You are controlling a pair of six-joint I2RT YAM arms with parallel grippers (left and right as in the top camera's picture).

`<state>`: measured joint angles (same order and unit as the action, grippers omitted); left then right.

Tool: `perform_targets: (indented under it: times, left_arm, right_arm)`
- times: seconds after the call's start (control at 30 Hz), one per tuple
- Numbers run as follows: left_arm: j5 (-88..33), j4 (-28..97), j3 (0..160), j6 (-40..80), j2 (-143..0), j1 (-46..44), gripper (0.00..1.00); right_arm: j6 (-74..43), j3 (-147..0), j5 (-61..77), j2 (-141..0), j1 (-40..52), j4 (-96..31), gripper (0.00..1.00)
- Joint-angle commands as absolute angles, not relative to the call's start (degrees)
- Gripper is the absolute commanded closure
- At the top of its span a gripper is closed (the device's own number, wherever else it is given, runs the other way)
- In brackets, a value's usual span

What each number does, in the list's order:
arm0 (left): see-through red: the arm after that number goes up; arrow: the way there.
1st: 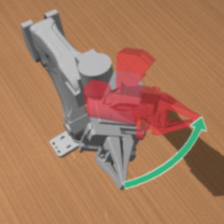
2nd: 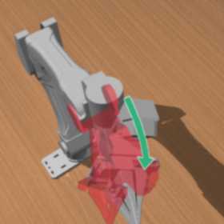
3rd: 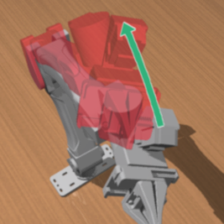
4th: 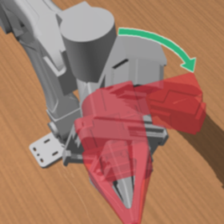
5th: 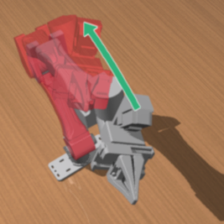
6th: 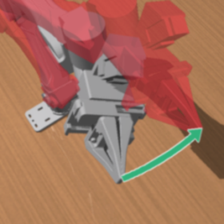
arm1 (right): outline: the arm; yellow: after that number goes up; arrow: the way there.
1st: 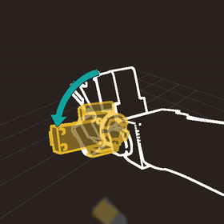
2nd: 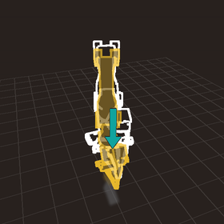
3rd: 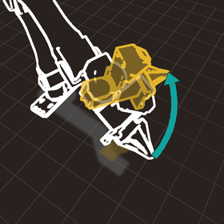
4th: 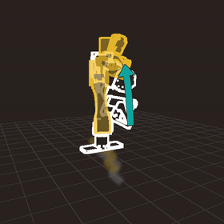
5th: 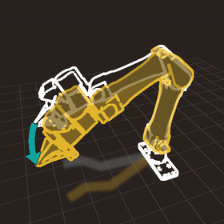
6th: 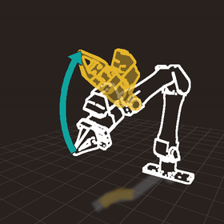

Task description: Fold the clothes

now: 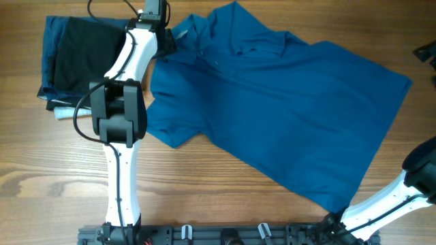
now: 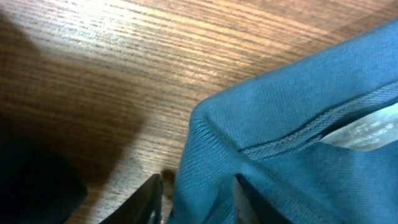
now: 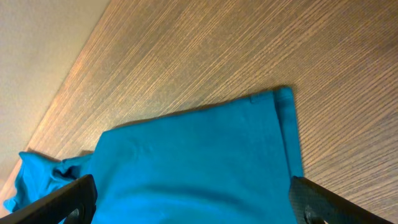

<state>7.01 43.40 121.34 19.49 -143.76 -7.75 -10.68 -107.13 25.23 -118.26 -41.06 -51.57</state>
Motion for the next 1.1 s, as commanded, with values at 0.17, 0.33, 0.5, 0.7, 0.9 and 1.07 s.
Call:
perform_targets:
  times: [0.17, 0.33, 0.5, 0.7, 0.9, 1.07]
  left_arm:
    - [4.5, 47.0, 120.4, 20.0, -122.0, -12.3, 0.47]
    - [4.6, 56.6, 120.4, 21.4, -112.2, -15.2, 0.47]
    - [4.5, 68.1, 120.4, 23.2, -105.1, -14.2, 0.47]
    - [4.6, 77.6, 120.4, 23.2, -96.6, -13.6, 0.46]
    - [6.9, 82.8, 120.3, 26.0, -92.6, -13.6, 0.28]
    - [7.2, 82.5, 119.9, 26.0, -96.0, -13.6, 0.26]
  right_arm:
    - [-11.1, -106.9, 24.9, -116.9, -40.9, -51.4, 0.00]
    - [-11.1, -106.9, 24.9, -116.9, -40.9, -51.4, 0.00]
    - [-11.2, -106.9, 24.9, -116.9, -40.9, -51.3, 0.00]
    - [-27.1, -106.9, 24.9, -116.9, -40.9, -54.2, 0.00]
    - [-16.7, -106.9, 28.5, -116.9, -40.8, -66.2, 0.16]
    - [-17.1, -106.8, 16.0, -116.9, -39.2, -80.1, 0.44]
